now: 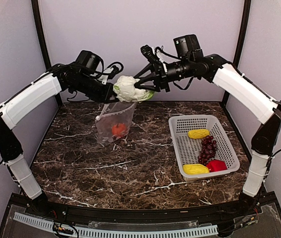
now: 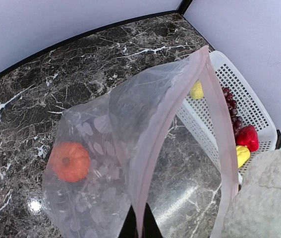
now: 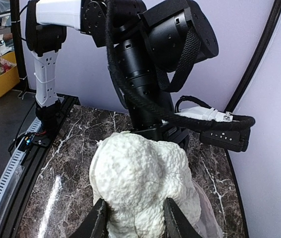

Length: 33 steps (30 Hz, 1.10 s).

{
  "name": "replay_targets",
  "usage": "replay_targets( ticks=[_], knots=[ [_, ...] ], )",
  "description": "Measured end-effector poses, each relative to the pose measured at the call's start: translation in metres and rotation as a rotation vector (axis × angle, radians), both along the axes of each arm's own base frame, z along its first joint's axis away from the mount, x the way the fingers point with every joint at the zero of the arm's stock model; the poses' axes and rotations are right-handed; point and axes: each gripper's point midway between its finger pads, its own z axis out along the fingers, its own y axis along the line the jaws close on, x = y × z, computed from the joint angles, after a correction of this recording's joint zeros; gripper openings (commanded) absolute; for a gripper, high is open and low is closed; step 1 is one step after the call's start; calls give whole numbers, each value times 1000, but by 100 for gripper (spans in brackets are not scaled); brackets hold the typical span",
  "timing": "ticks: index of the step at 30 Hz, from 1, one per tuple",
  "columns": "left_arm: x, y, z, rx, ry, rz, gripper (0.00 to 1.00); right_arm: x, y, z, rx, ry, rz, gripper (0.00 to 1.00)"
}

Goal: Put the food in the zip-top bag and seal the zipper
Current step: Place the fake vegetable in the zipper food storage bag.

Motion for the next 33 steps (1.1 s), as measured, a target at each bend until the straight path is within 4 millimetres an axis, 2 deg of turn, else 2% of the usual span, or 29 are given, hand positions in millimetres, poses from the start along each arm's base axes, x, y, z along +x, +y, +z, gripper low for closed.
replay_targets(
  ticks=[6,11,17,23,25,28,33],
  knots=[
    [-5,4,9,-4,13,-23,1,-8,8,2,-7,-140,34,33],
    [-5,11,5,15,44,-19,1,-16,17,-10,-59,-252,39,31],
    [-9,14,-2,33,75,-24,1,-23,17,-28,-130,-327,38,28],
    [-14,-1,5,-20,77,-62,1,-32,17,-76,-252,-298,60,27],
    [-16,-4,4,-24,80,-69,1,-33,15,-86,-280,-282,62,27],
    [-16,-5,5,-30,81,-74,1,-33,13,-89,-296,-282,55,27],
    [-18,-8,3,-44,96,-92,1,-31,14,-79,-285,-296,38,33]
  ],
)
